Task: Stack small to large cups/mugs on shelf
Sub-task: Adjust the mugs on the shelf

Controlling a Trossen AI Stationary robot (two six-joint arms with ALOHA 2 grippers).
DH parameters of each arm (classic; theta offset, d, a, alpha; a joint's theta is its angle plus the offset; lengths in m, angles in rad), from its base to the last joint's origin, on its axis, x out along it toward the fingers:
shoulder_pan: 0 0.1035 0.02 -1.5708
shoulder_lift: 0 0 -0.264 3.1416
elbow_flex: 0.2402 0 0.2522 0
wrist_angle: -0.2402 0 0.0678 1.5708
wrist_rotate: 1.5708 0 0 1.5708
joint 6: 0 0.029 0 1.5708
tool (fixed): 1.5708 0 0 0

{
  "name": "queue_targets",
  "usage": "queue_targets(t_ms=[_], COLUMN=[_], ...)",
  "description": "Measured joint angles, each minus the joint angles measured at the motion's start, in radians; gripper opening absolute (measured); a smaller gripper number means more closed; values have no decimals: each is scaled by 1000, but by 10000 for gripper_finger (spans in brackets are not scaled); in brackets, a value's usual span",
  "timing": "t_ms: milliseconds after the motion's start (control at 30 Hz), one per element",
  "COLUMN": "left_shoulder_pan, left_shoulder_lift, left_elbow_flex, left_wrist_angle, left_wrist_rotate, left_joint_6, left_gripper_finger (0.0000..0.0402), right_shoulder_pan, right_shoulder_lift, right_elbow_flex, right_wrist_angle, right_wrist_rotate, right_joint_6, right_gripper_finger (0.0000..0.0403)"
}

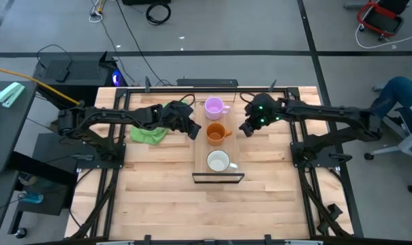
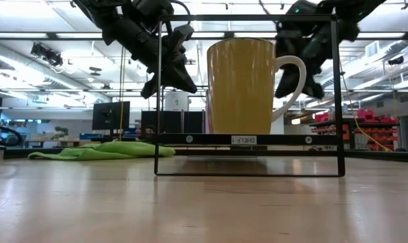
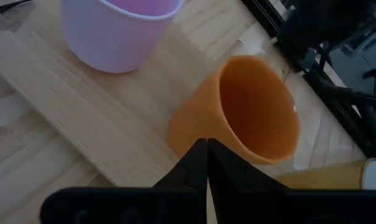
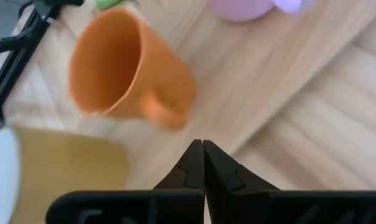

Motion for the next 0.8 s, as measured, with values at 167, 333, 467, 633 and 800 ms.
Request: queue_targets(t_ms=[167,333,467,633,800], left_shoulder_pan=[-2,-1,-1,-1,-1], left_shoulder_lift=[-7,-7,-7,-7,-7], left_elbow_flex=[1,1,1,1,1], left_wrist_angle=[-2,-2,-1,-2,-2], left_wrist_rotate=[2,1,1,1,1], left_joint_6=[1,1,2,2,4], left_gripper_finger=[21,12,12,23,25], right_shoulder_pan=[108,285,387,476,518], right_shoulder_lift=[-99,-123,-96,-25,57], right_elbow_flex=[0,0,0,0,0], right_wrist_angle=[-147,-174,-163,-141,-38], right_wrist_rotate=[-42,-18,5,2,5], right_joint_6=[27,87,132,140,129], right_gripper_finger=[2,1,1,0,0])
